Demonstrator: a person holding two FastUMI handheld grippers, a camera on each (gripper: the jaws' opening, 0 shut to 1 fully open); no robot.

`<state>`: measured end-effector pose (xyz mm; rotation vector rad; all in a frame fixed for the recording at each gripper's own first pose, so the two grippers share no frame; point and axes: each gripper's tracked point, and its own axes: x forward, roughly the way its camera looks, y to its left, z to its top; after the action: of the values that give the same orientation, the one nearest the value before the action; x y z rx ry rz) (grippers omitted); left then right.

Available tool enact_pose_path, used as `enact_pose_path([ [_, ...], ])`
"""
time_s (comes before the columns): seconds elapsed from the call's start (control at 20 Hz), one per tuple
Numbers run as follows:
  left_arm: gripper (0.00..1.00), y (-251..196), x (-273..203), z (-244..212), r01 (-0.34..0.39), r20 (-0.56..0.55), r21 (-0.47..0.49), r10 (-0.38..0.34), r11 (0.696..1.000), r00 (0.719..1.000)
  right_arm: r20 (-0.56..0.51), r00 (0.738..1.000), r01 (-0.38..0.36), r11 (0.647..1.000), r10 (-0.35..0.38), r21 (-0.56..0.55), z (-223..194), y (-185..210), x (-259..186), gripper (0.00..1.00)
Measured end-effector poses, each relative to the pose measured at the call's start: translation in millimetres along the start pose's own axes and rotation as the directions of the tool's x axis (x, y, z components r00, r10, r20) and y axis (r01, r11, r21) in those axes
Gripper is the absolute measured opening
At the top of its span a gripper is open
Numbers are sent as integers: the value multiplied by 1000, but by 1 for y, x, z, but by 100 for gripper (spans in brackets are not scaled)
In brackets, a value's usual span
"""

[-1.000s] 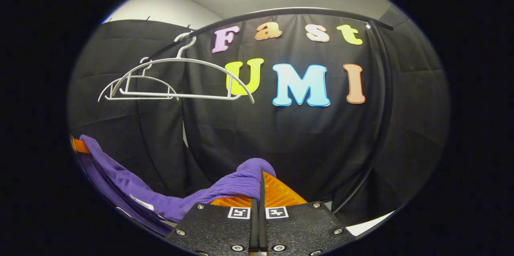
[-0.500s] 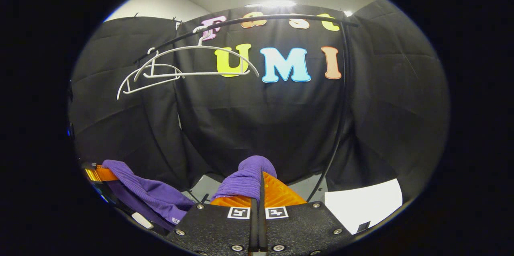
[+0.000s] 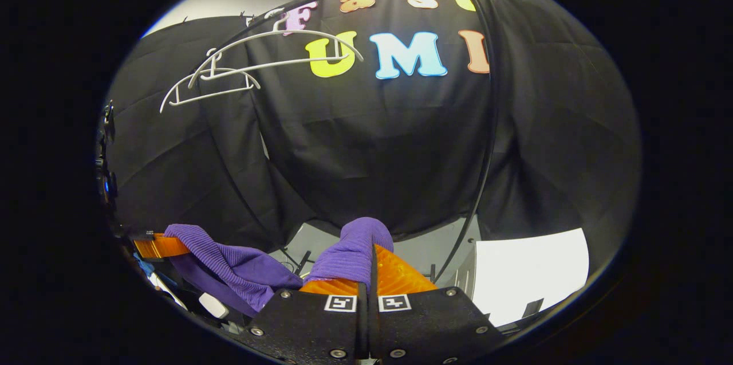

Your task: Grasp the clothes on the hanger with both hands and then place them into the laundry hamper below.

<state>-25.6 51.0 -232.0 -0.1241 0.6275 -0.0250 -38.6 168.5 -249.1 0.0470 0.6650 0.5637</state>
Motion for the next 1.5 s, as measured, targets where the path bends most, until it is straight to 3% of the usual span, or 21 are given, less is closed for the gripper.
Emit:
enact_pose_path([
  [0.15, 1, 4, 12, -14, -42, -37, -13, 42, 999, 998, -37, 999, -20, 1000, 20, 24, -18, -6, 17, 0],
  [0.25, 1, 1, 21, -29, -44, -66, 27, 46, 999, 997, -81, 996, -19, 999, 22, 39, -33, -6, 30, 0],
  [0.45, 1, -8, 57, -59, 20, -146, 75, -8, 997, 989, -215, 977, 18, 999, -6, 51, -71, 1, 50, 0],
  [0.75, 1, -13, 111, -104, 132, -244, 115, -100, 985, 964, -282, 956, 90, 995, -75, 43, -101, 13, 89, 0],
  [1.15, 1, 5, 158, -154, 192, -343, 132, -137, 972, 929, -425, 890, 241, 962, -165, 130, -158, 0, 100, 0],
  [1.5, 1, 1, 163, -159, 222, -366, 153, -153, 963, 918, -452, 875, 266, 952, -172, 151, -169, 7, 96, 1],
])
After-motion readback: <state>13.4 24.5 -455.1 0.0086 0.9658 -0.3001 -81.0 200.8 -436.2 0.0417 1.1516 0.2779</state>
